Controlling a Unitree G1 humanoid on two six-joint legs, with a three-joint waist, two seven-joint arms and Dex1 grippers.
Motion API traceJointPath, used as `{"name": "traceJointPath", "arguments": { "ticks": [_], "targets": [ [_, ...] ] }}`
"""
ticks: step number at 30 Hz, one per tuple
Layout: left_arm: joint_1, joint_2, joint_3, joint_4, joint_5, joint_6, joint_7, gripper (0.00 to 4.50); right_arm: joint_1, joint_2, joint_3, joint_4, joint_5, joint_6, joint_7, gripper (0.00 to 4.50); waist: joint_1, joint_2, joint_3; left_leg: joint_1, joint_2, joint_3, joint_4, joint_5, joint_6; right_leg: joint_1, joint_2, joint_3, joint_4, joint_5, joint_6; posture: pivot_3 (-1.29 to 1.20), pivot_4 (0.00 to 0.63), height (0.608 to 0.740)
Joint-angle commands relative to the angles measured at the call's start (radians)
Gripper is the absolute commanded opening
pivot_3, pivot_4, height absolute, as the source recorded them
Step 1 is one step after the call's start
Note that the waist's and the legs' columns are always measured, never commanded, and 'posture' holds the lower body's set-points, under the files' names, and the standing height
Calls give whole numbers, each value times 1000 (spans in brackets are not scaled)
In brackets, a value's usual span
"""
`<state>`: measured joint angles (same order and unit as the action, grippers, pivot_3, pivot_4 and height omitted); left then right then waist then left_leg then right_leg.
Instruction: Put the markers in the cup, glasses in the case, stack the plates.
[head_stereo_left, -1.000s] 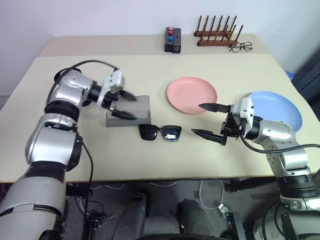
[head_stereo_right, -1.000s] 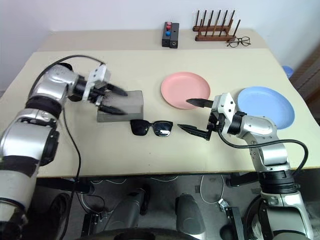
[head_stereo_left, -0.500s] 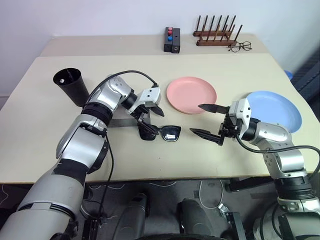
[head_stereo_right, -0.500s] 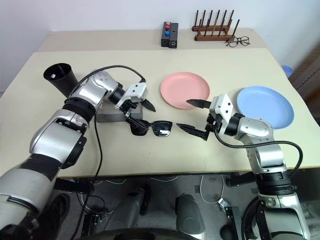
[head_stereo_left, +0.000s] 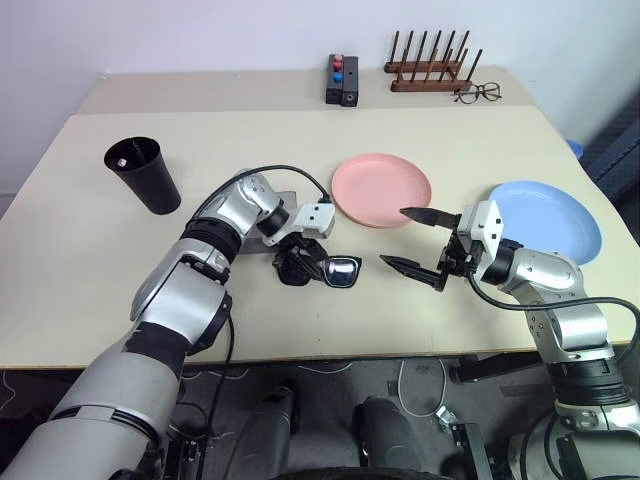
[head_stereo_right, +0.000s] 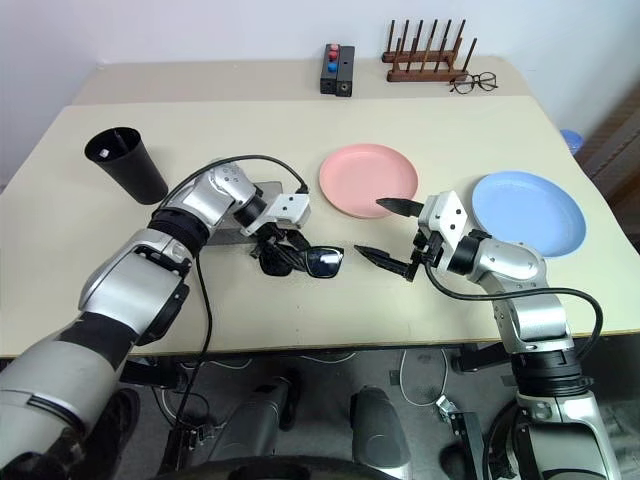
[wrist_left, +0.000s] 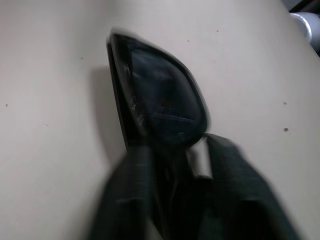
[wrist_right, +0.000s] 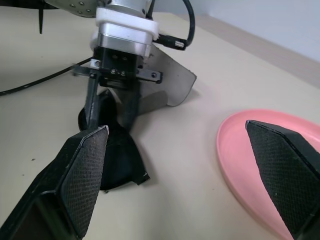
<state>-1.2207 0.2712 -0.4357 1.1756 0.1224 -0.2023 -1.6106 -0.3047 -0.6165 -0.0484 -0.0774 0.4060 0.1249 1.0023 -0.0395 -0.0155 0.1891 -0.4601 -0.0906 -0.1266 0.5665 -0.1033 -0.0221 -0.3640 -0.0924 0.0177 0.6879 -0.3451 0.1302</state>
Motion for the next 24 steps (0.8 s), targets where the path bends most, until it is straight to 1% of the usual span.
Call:
{"name": "traceJointPath", "arguments": {
  "ticks": [1,2,5,11,15,18,21,24],
  "targets": [
    [10,2,-14,-2,35,15,-3,213,-2,-1,-20,-28,5,-18,-6,4500,6,1,0,2,0,-1,1,0,0,3,0,-1,-1,0,0,0,150,740],
    [9,2,-9,-5,38,16,-4,92,-5,0,-19,-26,4,-18,-6,4500,6,1,-1,2,0,-3,3,0,0,5,0,-3,-1,0,0,0,150,740],
    [1,-1,5,-10,22,46,-4,92,-12,3,-16,-18,1,-21,-8,4500,5,1,-1,2,0,-6,7,-1,0,7,1,-5,-1,0,0,0,150,740],
    [-50,4,-19,-60,-131,227,-4,92,-30,9,-9,0,-9,-27,-6,4500,5,1,-1,0,0,-6,7,-1,1,6,1,-5,-1,0,0,0,150,740],
    [-84,51,-80,-124,-246,341,-4,92,-34,11,-7,4,-13,-30,-4,4500,4,1,0,-3,-1,-6,8,-1,1,3,1,-5,-1,0,0,0,150,740],
    [-101,90,-114,-173,-327,385,-4,92,-35,14,-2,9,-17,-35,-4,4500,-2,1,0,-3,-1,-6,7,-1,1,3,1,-5,-1,0,0,0,150,740],
    [-155,119,-97,-147,-385,439,-4,92,-42,19,1,15,-20,-36,-7,4500,-3,1,0,-3,0,-6,7,-1,1,3,1,-5,-1,0,0,0,150,740],
    [-200,146,-66,-88,-387,421,-4,92,-44,23,3,13,-21,-36,-8,4500,-3,1,1,-3,0,-6,7,-1,1,3,1,-5,-1,0,0,0,150,740]
  ]
}}
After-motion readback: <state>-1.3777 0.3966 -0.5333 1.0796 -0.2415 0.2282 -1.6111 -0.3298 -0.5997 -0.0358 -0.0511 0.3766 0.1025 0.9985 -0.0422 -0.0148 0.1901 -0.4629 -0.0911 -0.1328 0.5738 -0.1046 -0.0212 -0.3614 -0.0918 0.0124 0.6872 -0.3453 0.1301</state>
